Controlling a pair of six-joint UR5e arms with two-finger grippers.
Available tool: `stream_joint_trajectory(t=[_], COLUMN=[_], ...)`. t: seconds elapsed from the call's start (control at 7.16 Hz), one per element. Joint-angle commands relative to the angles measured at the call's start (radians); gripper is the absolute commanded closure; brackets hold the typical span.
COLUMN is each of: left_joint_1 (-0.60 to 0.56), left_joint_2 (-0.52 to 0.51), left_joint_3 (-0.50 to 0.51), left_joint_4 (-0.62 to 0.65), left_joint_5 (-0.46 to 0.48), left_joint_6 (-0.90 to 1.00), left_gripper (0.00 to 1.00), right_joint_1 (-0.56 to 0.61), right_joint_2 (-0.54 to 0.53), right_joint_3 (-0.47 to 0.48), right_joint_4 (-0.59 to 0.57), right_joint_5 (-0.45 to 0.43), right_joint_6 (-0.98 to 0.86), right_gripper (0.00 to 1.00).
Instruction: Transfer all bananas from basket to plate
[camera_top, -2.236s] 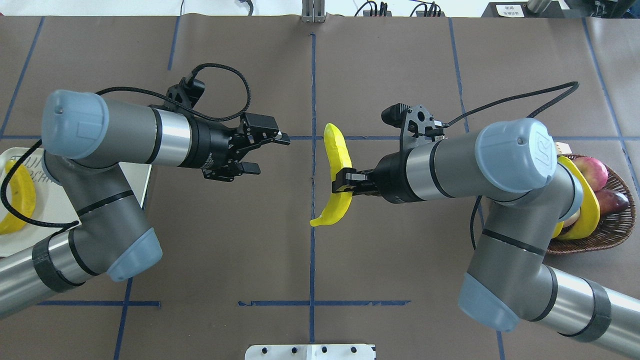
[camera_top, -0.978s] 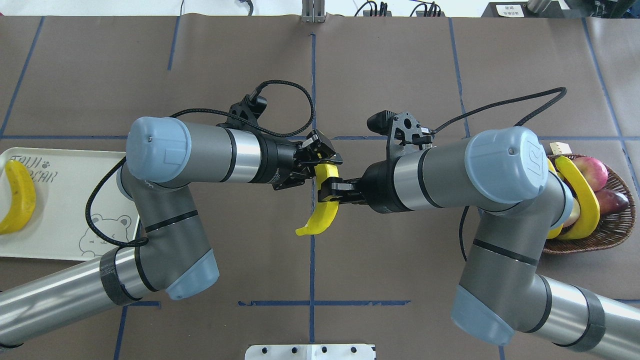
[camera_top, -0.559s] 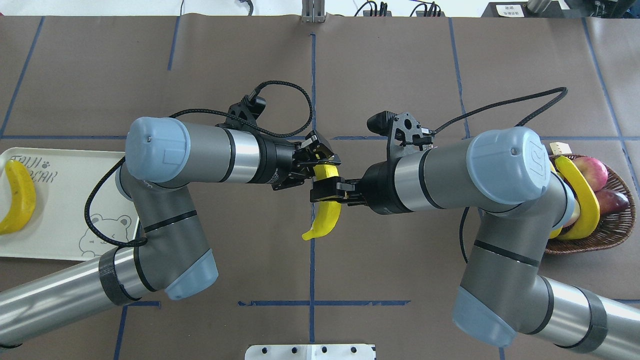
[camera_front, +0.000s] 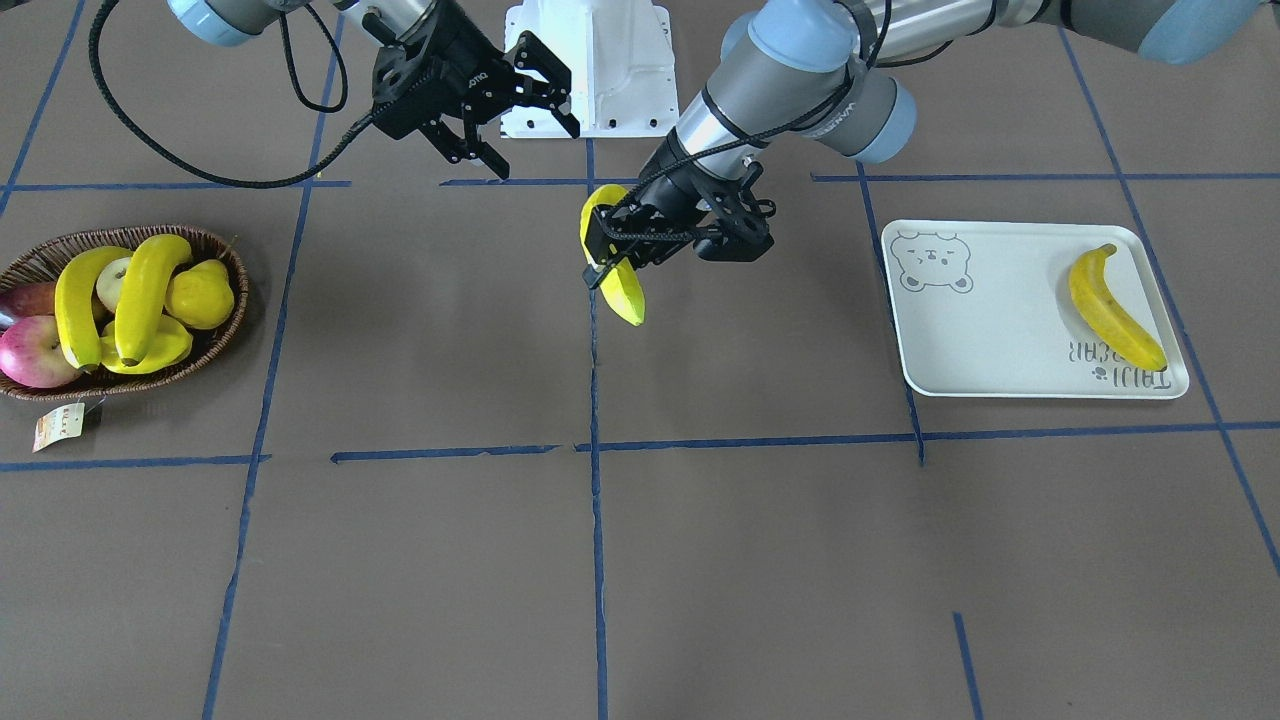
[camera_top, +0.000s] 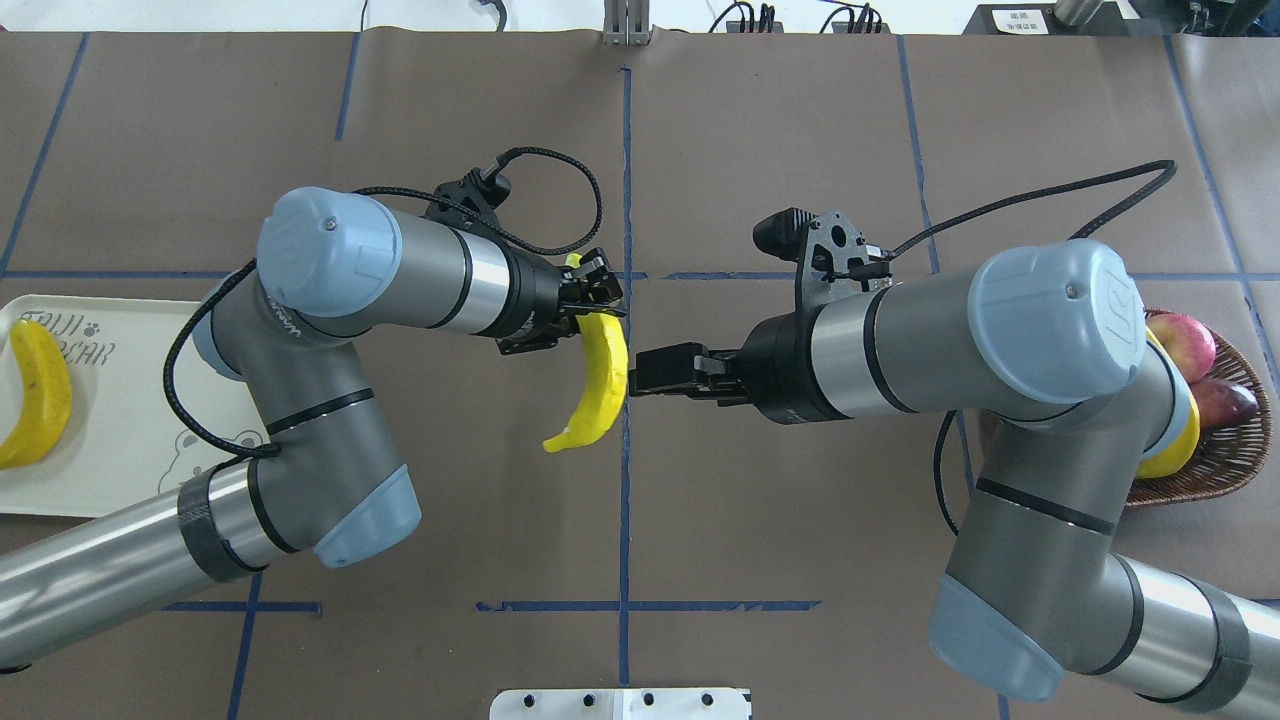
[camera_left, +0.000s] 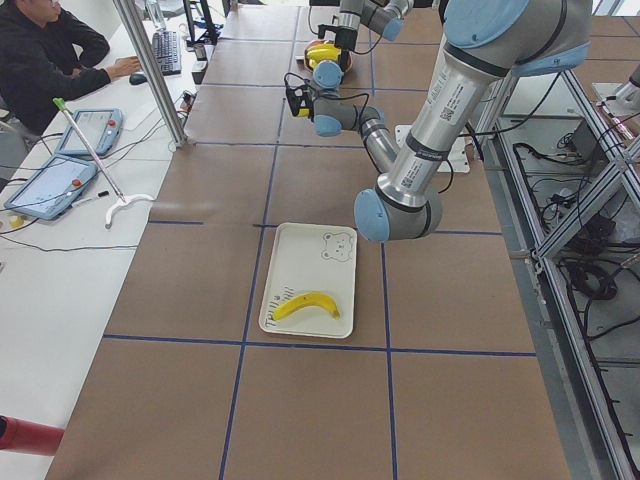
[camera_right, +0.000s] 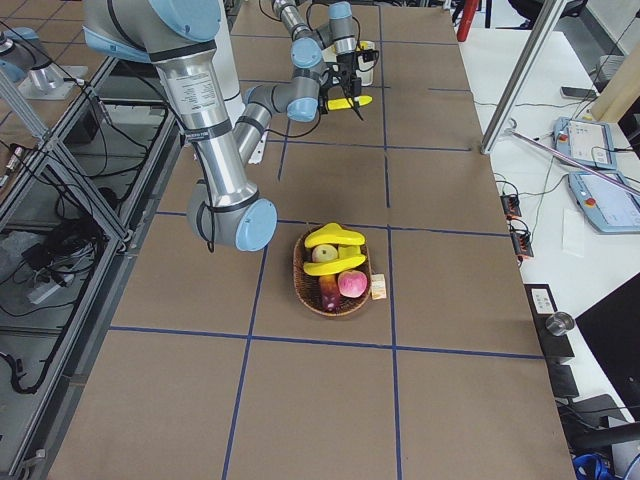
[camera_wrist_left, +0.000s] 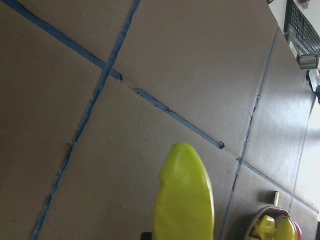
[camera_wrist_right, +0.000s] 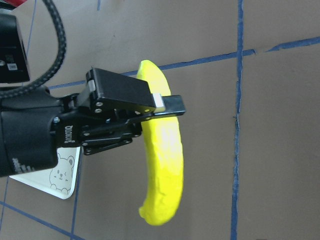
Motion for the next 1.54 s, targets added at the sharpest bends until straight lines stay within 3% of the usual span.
stream_joint_trajectory(t=[0.0,0.14,0.56,0.84,1.12,1.4], left_joint_1=[-0.091,-0.110,-0.237,-0.319,-0.319,-0.319], left_joint_2=[0.170,0.278,0.537,0.587,0.589,0.587], left_joint_3=[-0.210,-0.286,-0.283,-0.186,-0.023,0.062], left_joint_4=[0.328,0.422,0.417,0.400,0.208,0.107], left_joint_5=[-0.051,-0.054,-0.054,-0.062,-0.060,-0.060], left_joint_6=[0.207,0.314,0.561,0.718,0.724,0.713], left_gripper=[1.00,1.00,1.00,1.00,1.00,1.00], right_joint_1=[0.023,0.029,0.043,0.040,0.038,0.038], right_joint_2=[-0.009,-0.015,-0.032,-0.032,-0.031,-0.031], right_joint_3=[0.028,0.028,0.025,0.025,0.023,0.023], right_joint_4=[-0.039,-0.039,-0.045,-0.047,-0.047,-0.047], right_joint_5=[-0.004,-0.007,-0.006,-0.007,-0.007,-0.007], right_joint_6=[0.000,0.000,0.000,0.000,0.000,0.000], right_gripper=[0.00,0.00,0.00,0.00,0.00,0.00])
